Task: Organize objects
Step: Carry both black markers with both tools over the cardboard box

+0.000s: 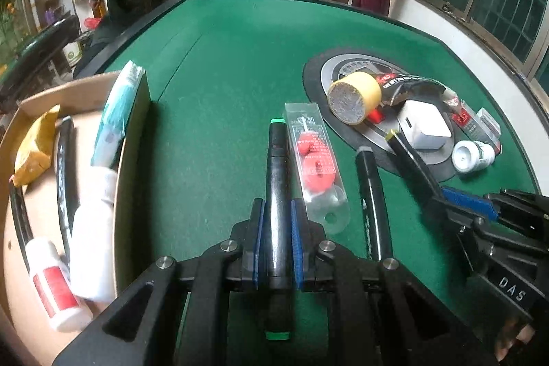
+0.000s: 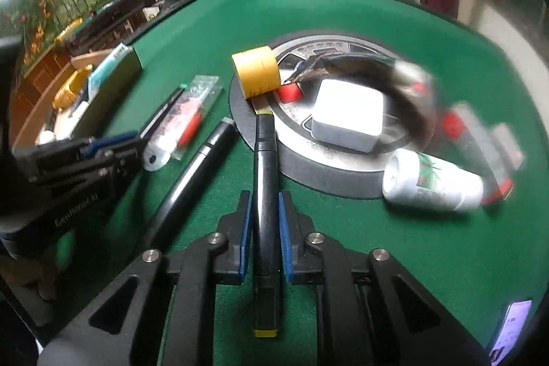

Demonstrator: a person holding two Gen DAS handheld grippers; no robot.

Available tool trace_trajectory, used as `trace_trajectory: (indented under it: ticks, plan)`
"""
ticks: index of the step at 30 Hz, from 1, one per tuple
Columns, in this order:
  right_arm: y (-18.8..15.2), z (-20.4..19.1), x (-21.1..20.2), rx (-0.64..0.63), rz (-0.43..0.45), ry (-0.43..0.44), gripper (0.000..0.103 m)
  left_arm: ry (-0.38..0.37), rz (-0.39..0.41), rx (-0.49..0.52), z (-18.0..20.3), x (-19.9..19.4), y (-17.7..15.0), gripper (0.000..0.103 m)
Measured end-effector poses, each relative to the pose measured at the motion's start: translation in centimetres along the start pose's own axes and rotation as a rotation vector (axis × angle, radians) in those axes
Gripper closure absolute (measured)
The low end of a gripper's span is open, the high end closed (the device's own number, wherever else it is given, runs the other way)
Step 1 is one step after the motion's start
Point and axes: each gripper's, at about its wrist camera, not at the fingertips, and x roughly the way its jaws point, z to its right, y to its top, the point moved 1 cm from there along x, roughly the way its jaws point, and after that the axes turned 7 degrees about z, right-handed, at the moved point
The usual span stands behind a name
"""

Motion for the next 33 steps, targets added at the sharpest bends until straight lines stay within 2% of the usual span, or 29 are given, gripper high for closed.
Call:
trace_trajectory:
  ticks: [9, 24, 31, 33]
  plan:
    - [1.0, -0.8, -0.2, 0.018, 0.025, 0.038, 0.091, -0.023, 0.038, -0.043, -0.3, -1.7, -0.5, 0.092]
    - [1.3, -1.6, 0.0, 0.024, 0.039, 0.075, 0.091, -0.082, 0.133, -0.038, 0.1, -5.9, 0.4, 0.092]
    - [1.2, -2.4, -0.1, 0.029, 0.05, 0.096, 0.091, -0.098, 0.184, -0.076, -1.7, -8.6, -0.1, 0.091]
    - [1.2, -2.6, -0.2, 0.048, 0.049, 0.128, 0.091, -0.097, 0.199, -0.085, -2.4, -9.4, -0.3, 0.091]
